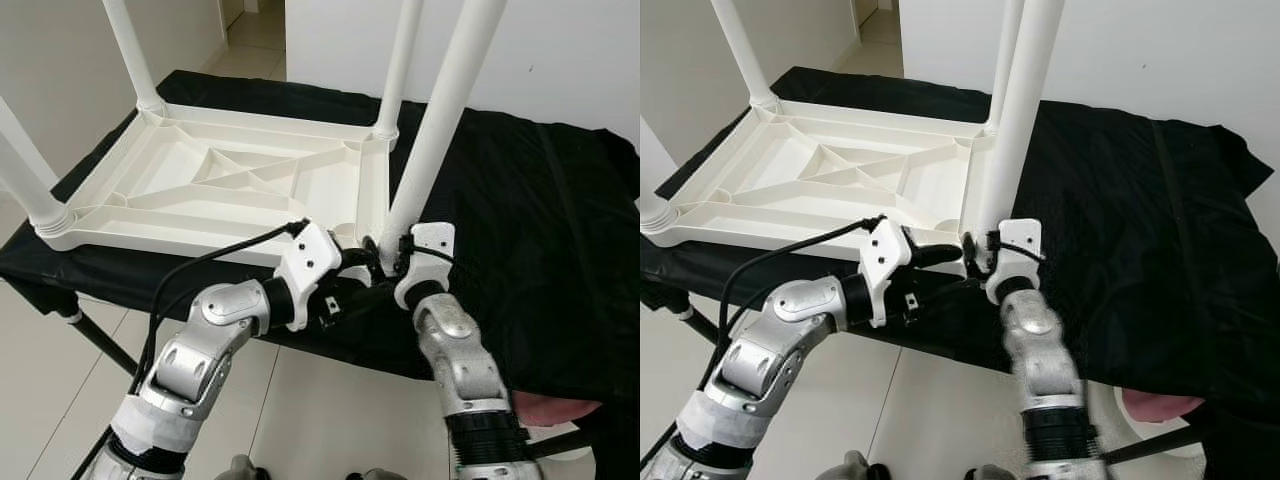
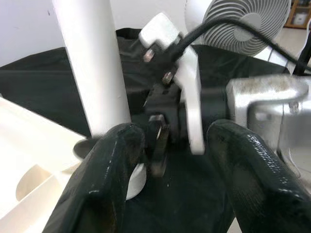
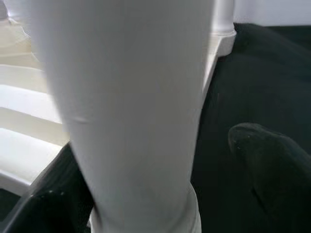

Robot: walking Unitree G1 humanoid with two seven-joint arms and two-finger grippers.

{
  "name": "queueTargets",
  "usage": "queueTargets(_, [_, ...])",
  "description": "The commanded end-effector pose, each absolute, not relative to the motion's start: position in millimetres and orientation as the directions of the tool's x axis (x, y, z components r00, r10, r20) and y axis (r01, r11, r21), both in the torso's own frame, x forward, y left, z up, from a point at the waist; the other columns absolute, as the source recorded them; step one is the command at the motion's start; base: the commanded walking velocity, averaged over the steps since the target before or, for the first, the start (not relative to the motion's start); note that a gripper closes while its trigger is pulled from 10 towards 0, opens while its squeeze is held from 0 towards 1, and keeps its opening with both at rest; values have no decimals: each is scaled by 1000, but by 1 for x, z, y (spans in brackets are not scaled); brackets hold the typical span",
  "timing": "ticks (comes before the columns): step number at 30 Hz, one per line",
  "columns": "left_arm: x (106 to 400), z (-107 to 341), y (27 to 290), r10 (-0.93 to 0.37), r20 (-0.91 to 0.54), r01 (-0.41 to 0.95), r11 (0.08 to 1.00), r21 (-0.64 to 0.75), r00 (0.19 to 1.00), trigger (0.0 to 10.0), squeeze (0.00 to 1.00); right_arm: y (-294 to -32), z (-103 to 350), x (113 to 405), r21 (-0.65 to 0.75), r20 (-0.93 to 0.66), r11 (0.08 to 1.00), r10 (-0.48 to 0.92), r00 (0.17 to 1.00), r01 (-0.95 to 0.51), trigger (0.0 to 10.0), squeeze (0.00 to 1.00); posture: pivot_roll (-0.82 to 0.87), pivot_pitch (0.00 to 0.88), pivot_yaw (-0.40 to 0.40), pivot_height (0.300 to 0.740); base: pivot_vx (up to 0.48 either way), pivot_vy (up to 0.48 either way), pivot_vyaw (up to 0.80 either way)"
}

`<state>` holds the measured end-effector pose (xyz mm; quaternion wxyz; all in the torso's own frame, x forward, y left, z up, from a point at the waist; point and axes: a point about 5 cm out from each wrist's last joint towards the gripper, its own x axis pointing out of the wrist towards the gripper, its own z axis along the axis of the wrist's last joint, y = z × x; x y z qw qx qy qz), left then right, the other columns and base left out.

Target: Building children table

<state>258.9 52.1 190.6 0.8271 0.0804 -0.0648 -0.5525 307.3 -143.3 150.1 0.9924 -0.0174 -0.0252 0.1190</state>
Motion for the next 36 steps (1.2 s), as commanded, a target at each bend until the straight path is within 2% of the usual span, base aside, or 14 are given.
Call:
queueTargets(1, [258, 190, 52, -918, 23, 897, 391, 207, 395, 10000, 0, -152, 150, 310, -48, 51, 952, 303, 952, -301, 10000, 290, -110, 54, 10, 740, 0, 0, 0])
queueTargets(2, [258, 190, 53, -918, 23, 897, 392, 207, 396, 10000, 0, -155, 149, 312, -55, 46, 935, 352, 935, -350, 10000, 0, -110, 54, 10, 740, 0, 0, 0])
queueTargets(3, [257, 191, 53, -918, 23, 896, 392, 209, 396, 10000, 0, -157, 149, 314, -75, 35, 903, 426, 904, -422, 10000, 0, -105, 50, 12, 740, 0, 0, 0])
queueTargets(10, [258, 191, 54, -919, 21, 896, 390, 212, 395, 10000, 0, -157, 149, 319, -134, 15, 829, 550, 835, -543, 10000, 0, -100, 39, 19, 740, 0, 0, 0])
queueTargets(14, [258, 192, 53, -921, 17, 897, 383, 220, 389, 10000, 0, -149, 148, 330, -164, -24, 732, 668, 744, -662, 10000, 0, -93, 28, 22, 740, 0, 0, 0])
queueTargets(24, [257, 193, 52, -923, 17, 899, 378, 224, 384, 10000, 0, -141, 144, 341, -180, -67, 665, 727, 683, -725, 10000, 0, -83, 23, 24, 740, 0, 0, 0])
queueTargets(25, [257, 193, 52, -923, 18, 898, 378, 224, 384, 10000, 0, -140, 141, 343, -169, -78, 652, 739, 669, -739, 0, 0, -79, 24, 21, 740, 0, 0, 0])
queueTargets(31, [258, 193, 53, -920, 20, 895, 386, 223, 392, 10000, 0, -143, 133, 341, -153, -112, 642, 744, 659, -751, 0, 0, -79, 30, 18, 740, 0, 0, 0])
queueTargets(36, [257, 193, 53, -919, 20, 895, 388, 221, 394, 10000, 0, -147, 131, 340, -134, -101, 669, 725, 682, -731, 0, 0, -83, 34, 17, 740, 0, 0, 0])
